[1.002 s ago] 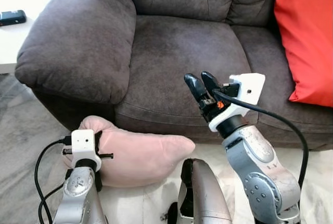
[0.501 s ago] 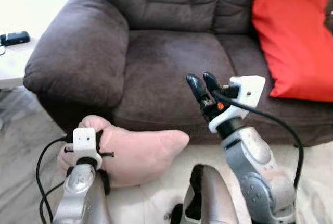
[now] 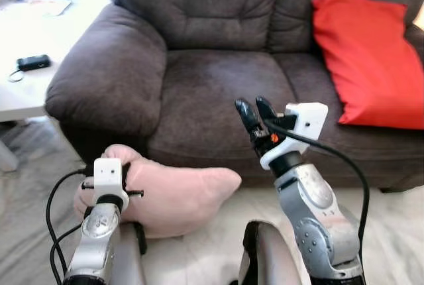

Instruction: Move the pillow to the sofa from floor

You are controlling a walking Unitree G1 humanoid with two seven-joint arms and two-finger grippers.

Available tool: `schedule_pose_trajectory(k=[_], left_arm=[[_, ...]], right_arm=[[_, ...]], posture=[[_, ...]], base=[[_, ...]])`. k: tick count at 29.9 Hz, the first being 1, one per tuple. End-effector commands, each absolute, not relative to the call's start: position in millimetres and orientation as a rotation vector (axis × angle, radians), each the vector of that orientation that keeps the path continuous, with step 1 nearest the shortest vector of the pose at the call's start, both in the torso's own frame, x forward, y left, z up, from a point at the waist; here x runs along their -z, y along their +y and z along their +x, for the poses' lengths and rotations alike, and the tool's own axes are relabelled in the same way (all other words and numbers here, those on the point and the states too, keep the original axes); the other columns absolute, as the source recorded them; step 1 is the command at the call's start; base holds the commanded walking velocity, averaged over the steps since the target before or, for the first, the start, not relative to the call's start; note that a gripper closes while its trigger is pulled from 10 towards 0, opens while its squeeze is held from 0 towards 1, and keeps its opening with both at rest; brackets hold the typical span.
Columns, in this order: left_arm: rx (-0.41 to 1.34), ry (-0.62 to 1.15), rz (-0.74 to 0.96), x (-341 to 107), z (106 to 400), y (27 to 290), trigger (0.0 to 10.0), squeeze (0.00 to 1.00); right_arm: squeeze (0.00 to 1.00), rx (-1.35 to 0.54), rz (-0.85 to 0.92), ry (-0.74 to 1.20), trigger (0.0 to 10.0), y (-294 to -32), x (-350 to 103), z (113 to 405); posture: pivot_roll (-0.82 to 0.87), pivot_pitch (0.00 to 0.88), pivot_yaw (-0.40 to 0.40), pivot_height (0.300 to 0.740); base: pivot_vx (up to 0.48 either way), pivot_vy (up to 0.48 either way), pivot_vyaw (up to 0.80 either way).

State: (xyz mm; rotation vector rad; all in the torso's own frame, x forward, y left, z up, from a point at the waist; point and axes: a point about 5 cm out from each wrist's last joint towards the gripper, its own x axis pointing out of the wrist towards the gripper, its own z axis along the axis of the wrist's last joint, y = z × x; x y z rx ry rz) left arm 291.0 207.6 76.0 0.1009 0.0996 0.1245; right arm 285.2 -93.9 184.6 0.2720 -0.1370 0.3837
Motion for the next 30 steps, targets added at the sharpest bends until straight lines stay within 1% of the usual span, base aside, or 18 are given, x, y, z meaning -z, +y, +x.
schedule_pose_trajectory(k=[1,8,17,23,30], left_arm=[[-0.146,-0.037,0.136,-103,304,214,10.0,0.0],[-0.161,-0.039,0.149,-104,310,221,10.0,0.0],[-0.174,-0.061,0.144,-107,317,221,10.0,0.0],[-0.18,-0.073,0.135,-108,322,220,10.0,0.0],[-0.132,-0.132,0.133,-119,323,214,10.0,0.0]], right_arm=[[0.0,-0.375,0.271,-0.141,10.0,-94,-181,288],[0.0,-0.365,0.272,-0.146,10.0,-94,-174,296],[0.0,-0.358,0.269,-0.147,10.0,-94,-167,303],[0.0,-0.359,0.264,-0.149,10.0,-95,-163,307],[0.0,-0.365,0.282,-0.155,10.0,-92,-163,310]], posture=[[0.07,0.0,-0.029,0.487],[0.07,0.0,-0.018,0.487],[0.08,0.0,-0.022,0.487],[0.08,0.0,-0.033,0.487],[0.1,0.0,-0.041,0.487]], base=[[-0.24,0.0,0.0],[-0.243,0.0,0.0],[-0.214,0.0,0.0],[0.0,0.0,0.0],[0.0,0.0,0.0]])
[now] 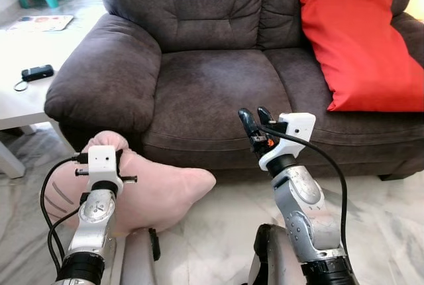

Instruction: Move the pillow to the sofa from floor

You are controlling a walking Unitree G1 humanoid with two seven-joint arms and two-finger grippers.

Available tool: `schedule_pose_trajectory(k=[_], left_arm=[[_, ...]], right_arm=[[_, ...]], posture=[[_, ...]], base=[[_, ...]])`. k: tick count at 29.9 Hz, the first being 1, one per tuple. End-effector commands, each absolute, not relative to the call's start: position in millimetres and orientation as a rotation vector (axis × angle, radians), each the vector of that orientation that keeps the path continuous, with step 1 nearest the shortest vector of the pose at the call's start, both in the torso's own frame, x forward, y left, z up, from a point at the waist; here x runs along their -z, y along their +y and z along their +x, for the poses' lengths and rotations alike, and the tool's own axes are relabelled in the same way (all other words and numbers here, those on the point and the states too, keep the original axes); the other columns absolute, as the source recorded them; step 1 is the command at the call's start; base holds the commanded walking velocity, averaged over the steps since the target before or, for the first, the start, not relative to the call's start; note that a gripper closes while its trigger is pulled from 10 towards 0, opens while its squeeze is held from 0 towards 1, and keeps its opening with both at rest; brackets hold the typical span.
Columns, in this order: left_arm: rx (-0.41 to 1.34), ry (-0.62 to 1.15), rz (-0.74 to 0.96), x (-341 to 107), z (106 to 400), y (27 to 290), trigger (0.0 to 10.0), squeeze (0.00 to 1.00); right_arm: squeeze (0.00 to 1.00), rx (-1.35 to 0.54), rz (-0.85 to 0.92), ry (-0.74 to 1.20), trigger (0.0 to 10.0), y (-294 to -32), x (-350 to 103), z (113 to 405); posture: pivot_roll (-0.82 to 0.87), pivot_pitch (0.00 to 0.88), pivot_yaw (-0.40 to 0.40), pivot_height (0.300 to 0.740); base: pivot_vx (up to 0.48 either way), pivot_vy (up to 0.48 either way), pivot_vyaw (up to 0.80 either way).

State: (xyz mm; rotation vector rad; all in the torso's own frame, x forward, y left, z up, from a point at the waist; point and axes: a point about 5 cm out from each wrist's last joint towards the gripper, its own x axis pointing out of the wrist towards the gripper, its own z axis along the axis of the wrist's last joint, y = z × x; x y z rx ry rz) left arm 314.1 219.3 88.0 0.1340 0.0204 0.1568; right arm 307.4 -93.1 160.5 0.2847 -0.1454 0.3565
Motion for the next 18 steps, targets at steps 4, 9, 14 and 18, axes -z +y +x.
schedule_pose_trajectory(k=[4,9,14,18], left_arm=[[-0.113,-0.159,0.139,-124,321,209,10.0,0.0],[-0.099,-0.172,0.144,-125,321,204,10.0,0.0],[-0.091,-0.166,0.139,-124,323,199,10.0,0.0],[-0.083,-0.172,0.141,-126,324,198,10.0,0.0]], right_arm=[[0.0,-0.35,0.302,-0.178,10.0,-92,-164,311],[0.0,-0.345,0.3,-0.188,10.0,-94,-164,311],[0.0,-0.347,0.295,-0.181,10.0,-94,-162,312],[0.0,-0.346,0.297,-0.188,10.0,-93,-163,313]], posture=[[0.1,0.0,-0.041,0.487],[0.1,0.0,-0.042,0.515],[0.1,0.0,-0.042,0.547],[0.1,0.0,-0.041,0.569]], base=[[0.0,0.0,0.0],[0.0,0.0,0.0],[0.0,0.0,0.0],[0.0,0.0,0.0]])
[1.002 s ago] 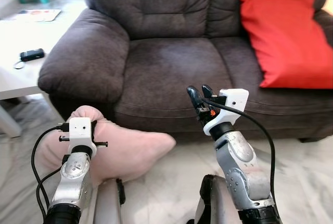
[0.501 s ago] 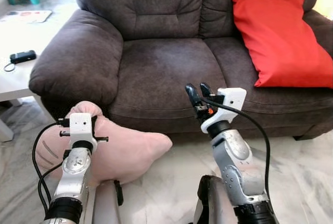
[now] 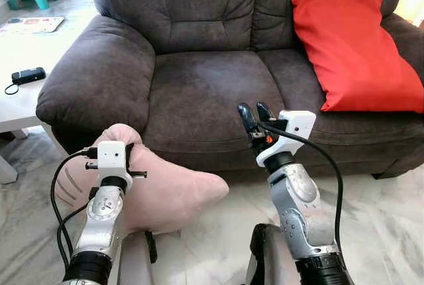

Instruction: Move the pillow to the sofa from floor

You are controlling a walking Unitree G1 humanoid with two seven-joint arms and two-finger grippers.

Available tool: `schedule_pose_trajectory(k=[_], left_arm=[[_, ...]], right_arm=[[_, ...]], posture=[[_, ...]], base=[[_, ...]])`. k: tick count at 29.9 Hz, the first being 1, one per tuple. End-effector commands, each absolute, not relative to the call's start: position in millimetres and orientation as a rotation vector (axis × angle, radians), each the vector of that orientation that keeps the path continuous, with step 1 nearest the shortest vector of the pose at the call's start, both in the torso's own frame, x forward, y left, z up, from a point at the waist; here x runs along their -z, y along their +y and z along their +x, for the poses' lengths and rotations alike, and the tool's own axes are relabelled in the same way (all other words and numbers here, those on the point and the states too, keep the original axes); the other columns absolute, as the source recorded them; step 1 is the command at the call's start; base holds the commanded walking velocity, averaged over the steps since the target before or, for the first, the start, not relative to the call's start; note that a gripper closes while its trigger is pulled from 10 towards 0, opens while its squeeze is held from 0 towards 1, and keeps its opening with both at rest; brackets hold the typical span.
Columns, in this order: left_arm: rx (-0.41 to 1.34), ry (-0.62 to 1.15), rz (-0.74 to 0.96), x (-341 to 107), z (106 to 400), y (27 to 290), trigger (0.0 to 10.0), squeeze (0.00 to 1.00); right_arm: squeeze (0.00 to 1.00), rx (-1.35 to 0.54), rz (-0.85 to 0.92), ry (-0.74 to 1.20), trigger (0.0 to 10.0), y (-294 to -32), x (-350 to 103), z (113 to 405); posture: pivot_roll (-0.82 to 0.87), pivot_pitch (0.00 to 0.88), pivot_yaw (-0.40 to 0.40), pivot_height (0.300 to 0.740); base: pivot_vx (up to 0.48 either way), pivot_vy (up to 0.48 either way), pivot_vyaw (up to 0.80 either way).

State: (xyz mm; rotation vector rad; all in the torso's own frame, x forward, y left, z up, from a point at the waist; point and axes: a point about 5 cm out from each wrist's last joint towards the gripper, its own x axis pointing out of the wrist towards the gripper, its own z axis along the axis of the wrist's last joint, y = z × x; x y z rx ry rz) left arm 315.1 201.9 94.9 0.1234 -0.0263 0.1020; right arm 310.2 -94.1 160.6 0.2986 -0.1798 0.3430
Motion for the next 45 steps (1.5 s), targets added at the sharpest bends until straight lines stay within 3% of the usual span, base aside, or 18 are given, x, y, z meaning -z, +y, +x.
schedule_pose_trajectory(k=[1,25,37,45], left_arm=[[-0.082,-0.172,0.142,-126,324,198,10.0,0.0],[-0.026,-0.218,0.145,-141,332,186,10.0,0.0],[0.061,-0.263,0.121,-158,337,172,10.0,0.0],[0.087,-0.257,0.096,-158,336,168,10.0,0.0]], right_arm=[[0.0,-0.346,0.297,-0.188,10.0,-93,-163,313],[0.0,-0.366,0.292,-0.193,10.0,-85,-162,318],[0.0,-0.401,0.243,-0.156,10.0,-80,-156,321],[0.0,-0.382,0.218,-0.134,10.0,-90,-151,323]], posture=[[0.1,0.0,-0.041,0.574],[0.12,0.0,-0.036,0.738],[0.13,0.0,-0.033,0.74],[0.13,0.0,-0.031,0.74]], base=[[0.0,0.0,0.0],[0.0,0.0,0.0],[0.0,0.0,0.0],[0.0,0.0,0.0]])
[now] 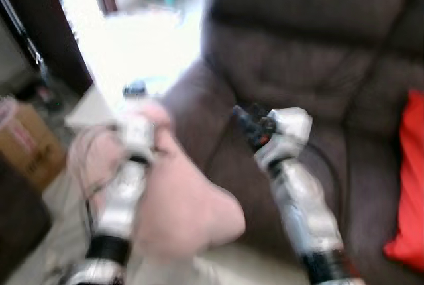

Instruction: Move the pillow to the sofa from floor

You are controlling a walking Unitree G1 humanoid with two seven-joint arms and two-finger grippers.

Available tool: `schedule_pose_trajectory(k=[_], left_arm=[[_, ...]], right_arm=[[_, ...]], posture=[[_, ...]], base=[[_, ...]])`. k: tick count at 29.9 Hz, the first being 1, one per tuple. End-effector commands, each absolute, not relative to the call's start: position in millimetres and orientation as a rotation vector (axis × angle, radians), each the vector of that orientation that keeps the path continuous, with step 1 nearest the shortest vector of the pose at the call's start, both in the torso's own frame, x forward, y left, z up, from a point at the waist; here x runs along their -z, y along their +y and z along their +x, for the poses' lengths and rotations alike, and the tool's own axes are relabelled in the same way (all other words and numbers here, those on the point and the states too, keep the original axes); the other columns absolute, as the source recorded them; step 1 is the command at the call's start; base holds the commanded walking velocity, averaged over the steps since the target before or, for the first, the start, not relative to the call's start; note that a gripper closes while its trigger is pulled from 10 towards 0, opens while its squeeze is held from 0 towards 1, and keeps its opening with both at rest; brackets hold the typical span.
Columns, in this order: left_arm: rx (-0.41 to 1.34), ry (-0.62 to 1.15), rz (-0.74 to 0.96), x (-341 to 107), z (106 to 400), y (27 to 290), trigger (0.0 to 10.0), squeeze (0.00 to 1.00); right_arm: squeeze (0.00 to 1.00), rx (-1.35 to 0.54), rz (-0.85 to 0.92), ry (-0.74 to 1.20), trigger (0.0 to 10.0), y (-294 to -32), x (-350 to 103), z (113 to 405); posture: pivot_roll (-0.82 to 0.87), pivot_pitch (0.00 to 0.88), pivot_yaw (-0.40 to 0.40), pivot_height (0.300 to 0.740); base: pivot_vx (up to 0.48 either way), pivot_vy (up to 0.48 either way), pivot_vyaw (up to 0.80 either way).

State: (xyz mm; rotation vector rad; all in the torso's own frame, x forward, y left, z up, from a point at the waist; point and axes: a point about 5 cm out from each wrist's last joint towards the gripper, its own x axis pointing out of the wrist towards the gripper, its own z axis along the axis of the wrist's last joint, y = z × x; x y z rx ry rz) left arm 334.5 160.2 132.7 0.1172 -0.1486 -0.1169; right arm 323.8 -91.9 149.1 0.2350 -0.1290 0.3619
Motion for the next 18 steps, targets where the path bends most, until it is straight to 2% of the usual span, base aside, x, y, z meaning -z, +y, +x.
schedule_pose_trajectory(k=[1,10,13,15,18], left_arm=[[0.089,-0.256,0.096,-158,336,168,10.0,0.0],[0.142,-0.273,0.077,-165,336,160,10.0,0.0],[0.162,-0.282,0.073,-169,337,158,10.0,0.0],[0.166,-0.279,0.071,-169,337,157,10.0,0.0],[0.169,-0.276,0.07,-168,337,157,10.0,0.0]], right_arm=[[0.0,-0.381,0.216,-0.133,10.0,-90,-151,323],[0.0,-0.396,0.161,-0.092,10.0,-98,-145,325],[0.0,-0.431,0.061,-0.047,10.0,-102,-140,326],[0.0,-0.541,-0.068,0.062,10.0,-111,-127,323],[0.0,-0.594,-0.101,0.106,10.0,-115,-122,320]], posture=[[0.13,0.0,-0.031,0.74],[0.12,0.0,-0.03,0.74],[0.13,0.0,-0.032,0.74],[0.12,0.0,-0.032,0.74],[0.11,0.0,-0.032,0.74]], base=[[0.0,0.0,0.0],[0.0,0.0,0.0],[0.0,0.0,0.0],[0.0,0.0,0.0],[0.0,0.0,0.0]])
